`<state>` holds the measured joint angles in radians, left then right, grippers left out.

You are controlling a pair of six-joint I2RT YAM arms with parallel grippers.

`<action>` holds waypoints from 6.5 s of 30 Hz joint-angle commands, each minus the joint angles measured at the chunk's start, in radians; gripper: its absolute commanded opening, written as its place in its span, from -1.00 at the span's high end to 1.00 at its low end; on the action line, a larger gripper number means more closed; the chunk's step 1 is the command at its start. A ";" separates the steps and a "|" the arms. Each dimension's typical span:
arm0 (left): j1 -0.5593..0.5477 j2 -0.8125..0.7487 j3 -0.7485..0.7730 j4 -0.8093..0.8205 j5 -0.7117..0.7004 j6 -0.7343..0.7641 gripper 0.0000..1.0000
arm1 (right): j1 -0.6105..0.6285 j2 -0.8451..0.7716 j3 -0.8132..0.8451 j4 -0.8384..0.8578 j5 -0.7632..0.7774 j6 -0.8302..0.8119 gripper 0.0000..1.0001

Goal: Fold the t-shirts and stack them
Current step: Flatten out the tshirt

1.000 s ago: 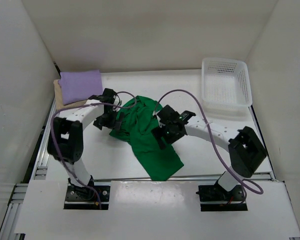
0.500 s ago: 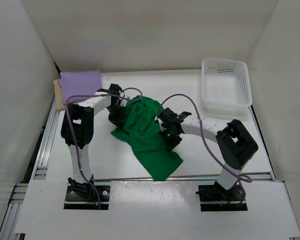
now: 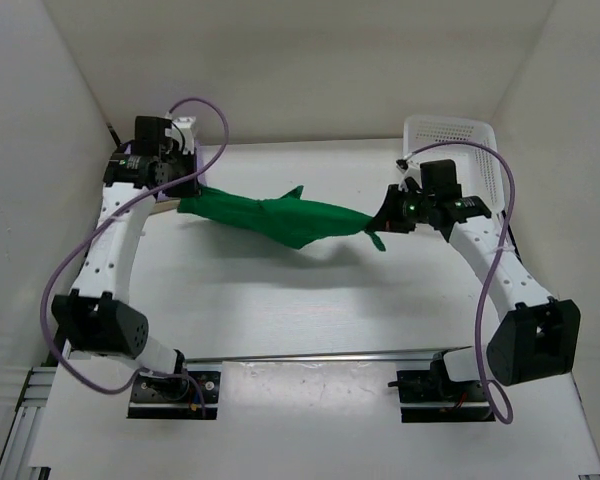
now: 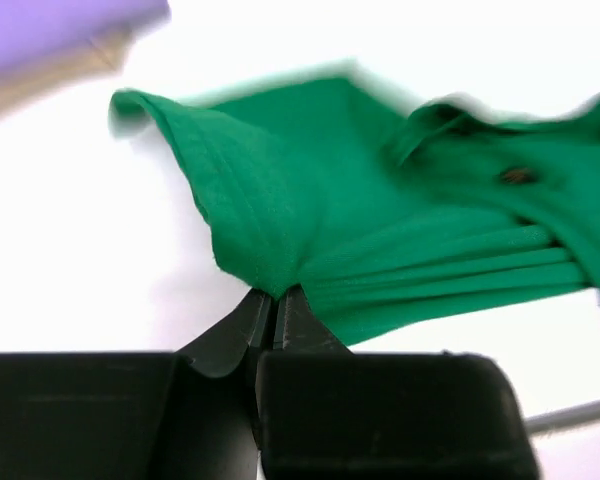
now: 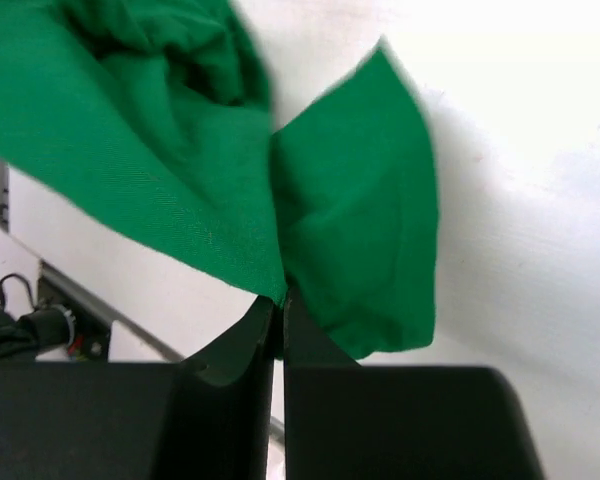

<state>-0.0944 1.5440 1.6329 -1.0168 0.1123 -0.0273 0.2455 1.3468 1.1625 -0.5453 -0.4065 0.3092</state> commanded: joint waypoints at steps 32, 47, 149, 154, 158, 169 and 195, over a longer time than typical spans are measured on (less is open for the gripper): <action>-0.238 0.277 0.403 -0.308 -0.011 0.027 0.80 | -0.087 0.547 0.385 -0.449 -0.069 0.004 0.87; -0.102 0.470 0.285 -0.157 0.007 0.027 -0.54 | 0.322 0.378 0.266 -0.233 0.581 -0.114 -0.42; 0.268 -0.338 0.383 -0.249 0.312 0.027 0.80 | 0.064 -0.465 0.554 0.088 0.302 -0.026 1.00; 0.268 -0.357 0.291 -0.261 0.378 0.027 0.80 | 0.064 -0.498 0.563 0.056 0.291 0.013 1.00; 0.257 -0.291 0.202 -0.270 0.450 0.027 0.80 | 0.064 -0.450 0.520 0.016 0.334 0.034 1.00; 0.122 0.369 0.286 -0.270 0.460 0.027 -0.65 | 0.054 0.533 0.869 -0.281 0.262 0.042 -0.54; 0.291 -0.275 -0.392 0.122 -0.051 0.027 -1.00 | 0.550 0.281 0.111 -0.073 0.503 0.295 -1.00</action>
<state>0.1726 1.3518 1.2331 -0.9703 0.1085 -0.0036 0.7425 1.6680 1.2636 -0.6743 0.0120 0.4976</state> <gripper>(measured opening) 0.996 0.996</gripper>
